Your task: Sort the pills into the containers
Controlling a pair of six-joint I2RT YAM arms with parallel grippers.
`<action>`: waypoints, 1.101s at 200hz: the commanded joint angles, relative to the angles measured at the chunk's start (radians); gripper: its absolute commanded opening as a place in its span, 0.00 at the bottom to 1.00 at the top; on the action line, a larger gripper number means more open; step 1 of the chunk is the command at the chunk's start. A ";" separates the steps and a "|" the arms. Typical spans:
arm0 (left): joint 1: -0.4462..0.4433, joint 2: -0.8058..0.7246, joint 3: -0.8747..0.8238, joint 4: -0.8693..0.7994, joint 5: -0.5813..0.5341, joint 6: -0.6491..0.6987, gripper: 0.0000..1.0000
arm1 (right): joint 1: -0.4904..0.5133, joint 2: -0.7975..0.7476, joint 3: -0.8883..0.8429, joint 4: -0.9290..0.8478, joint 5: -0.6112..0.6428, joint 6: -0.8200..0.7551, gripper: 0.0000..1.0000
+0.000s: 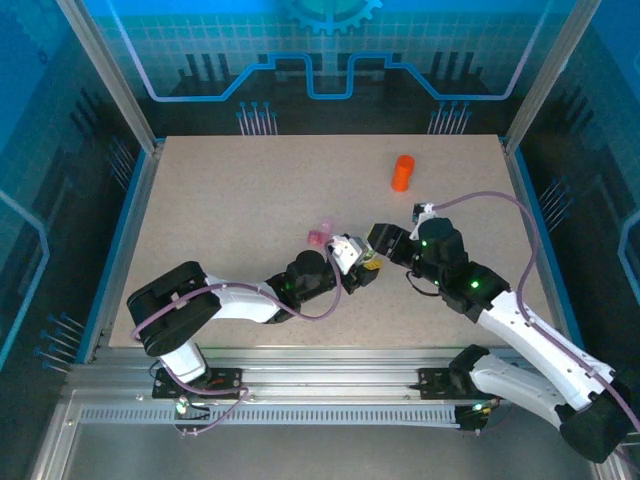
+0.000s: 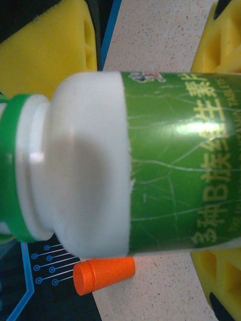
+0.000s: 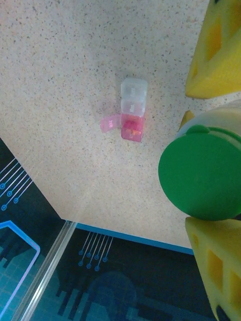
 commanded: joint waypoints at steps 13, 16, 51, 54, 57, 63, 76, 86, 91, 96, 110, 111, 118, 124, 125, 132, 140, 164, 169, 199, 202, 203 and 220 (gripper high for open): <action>-0.001 -0.006 0.023 0.075 0.008 -0.007 0.00 | 0.009 0.024 0.026 -0.012 -0.008 -0.030 0.58; -0.002 -0.006 0.023 0.076 0.010 -0.009 0.00 | 0.009 0.027 0.029 -0.009 -0.010 -0.031 0.58; -0.003 0.000 0.024 0.077 0.027 -0.007 0.00 | 0.009 0.054 0.047 0.007 -0.035 -0.024 0.51; -0.003 0.000 0.025 0.077 0.030 -0.007 0.00 | 0.009 0.051 0.046 0.013 -0.035 -0.021 0.51; -0.005 0.001 0.026 0.077 0.035 -0.007 0.00 | 0.009 0.050 0.043 0.022 -0.034 -0.017 0.50; -0.005 0.003 0.027 0.078 0.048 -0.007 0.00 | 0.009 0.044 0.033 0.042 -0.031 -0.007 0.49; -0.006 0.007 0.028 0.085 0.086 -0.011 0.00 | 0.009 0.025 -0.001 0.105 -0.025 0.021 0.43; -0.007 0.012 0.029 0.097 0.121 -0.014 0.00 | 0.009 0.009 -0.033 0.178 -0.022 0.046 0.32; -0.008 0.015 0.028 0.100 0.136 -0.017 0.00 | 0.008 0.002 -0.054 0.209 -0.017 0.063 0.27; -0.009 0.016 0.029 0.105 0.152 -0.020 0.00 | 0.007 -0.005 -0.070 0.242 -0.015 0.076 0.21; -0.011 0.021 0.027 0.116 0.195 -0.027 0.00 | 0.002 -0.017 -0.118 0.339 -0.014 0.113 0.12; -0.011 0.021 0.029 0.116 0.198 -0.028 0.00 | 0.002 -0.017 -0.121 0.344 -0.014 0.115 0.12; -0.012 0.023 0.030 0.118 0.214 -0.032 0.00 | 0.000 -0.019 -0.136 0.383 -0.018 0.132 0.08; -0.013 0.025 0.033 0.117 0.228 -0.036 0.00 | 0.000 -0.021 -0.150 0.418 -0.022 0.142 0.05; -0.013 0.027 0.033 0.117 0.229 -0.036 0.00 | 0.000 -0.021 -0.151 0.425 -0.024 0.144 0.04; -0.013 0.028 0.039 0.110 0.243 -0.038 0.00 | -0.002 -0.020 -0.163 0.463 -0.028 0.153 0.00; -0.017 0.027 0.044 0.099 0.250 -0.038 0.00 | -0.002 -0.022 -0.172 0.492 -0.028 0.165 0.00; -0.020 0.032 0.054 0.070 0.266 -0.036 0.00 | -0.002 -0.023 -0.173 0.542 -0.029 0.156 0.00; -0.021 0.033 0.053 0.069 0.268 -0.036 0.00 | -0.003 -0.023 -0.169 0.528 -0.027 0.149 0.00; -0.021 0.023 0.044 0.067 0.234 -0.024 0.00 | -0.008 -0.041 -0.137 0.403 -0.004 0.114 0.00; -0.021 0.022 0.043 0.066 0.227 -0.022 0.00 | -0.008 -0.046 -0.131 0.382 -0.001 0.112 0.04; -0.021 0.022 0.043 0.067 0.224 -0.022 0.00 | -0.008 -0.047 -0.130 0.375 0.002 0.111 0.06; -0.021 0.016 0.036 0.062 0.149 -0.012 0.00 | -0.008 -0.060 -0.057 0.191 0.034 0.052 0.31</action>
